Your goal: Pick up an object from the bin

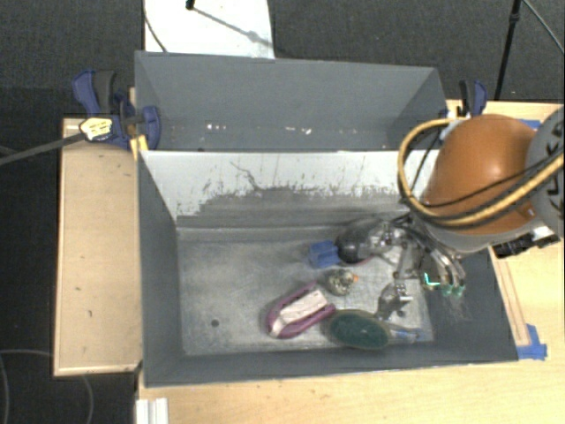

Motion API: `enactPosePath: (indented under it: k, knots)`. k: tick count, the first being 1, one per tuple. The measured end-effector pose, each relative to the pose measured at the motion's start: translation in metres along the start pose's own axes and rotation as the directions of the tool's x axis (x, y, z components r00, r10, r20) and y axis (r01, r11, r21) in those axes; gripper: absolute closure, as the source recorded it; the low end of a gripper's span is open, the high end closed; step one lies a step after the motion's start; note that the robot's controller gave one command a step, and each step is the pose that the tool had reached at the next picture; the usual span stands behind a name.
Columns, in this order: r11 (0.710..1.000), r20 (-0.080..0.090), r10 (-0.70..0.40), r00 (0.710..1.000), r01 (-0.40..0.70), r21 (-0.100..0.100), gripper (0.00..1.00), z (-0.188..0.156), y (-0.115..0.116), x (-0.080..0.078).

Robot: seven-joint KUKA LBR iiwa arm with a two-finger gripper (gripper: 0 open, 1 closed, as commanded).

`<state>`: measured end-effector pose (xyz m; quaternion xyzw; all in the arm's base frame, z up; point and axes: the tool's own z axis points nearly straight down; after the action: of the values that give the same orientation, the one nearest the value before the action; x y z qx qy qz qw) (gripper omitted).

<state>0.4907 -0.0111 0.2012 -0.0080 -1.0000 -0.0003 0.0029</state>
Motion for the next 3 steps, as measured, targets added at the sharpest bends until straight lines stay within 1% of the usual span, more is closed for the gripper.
enactPosePath:
  k: [1,2,3]
  knots:
    - [0.996,0.006,0.092,0.996,-0.092,-0.002,0.0,0.095,0.042,-0.066]
    - [0.997,0.016,0.08,0.997,-0.08,0.001,0.0,0.041,0.005,-0.089]
    - [0.997,0.009,0.075,0.997,-0.075,0.0,1.0,0.044,0.008,-0.087]
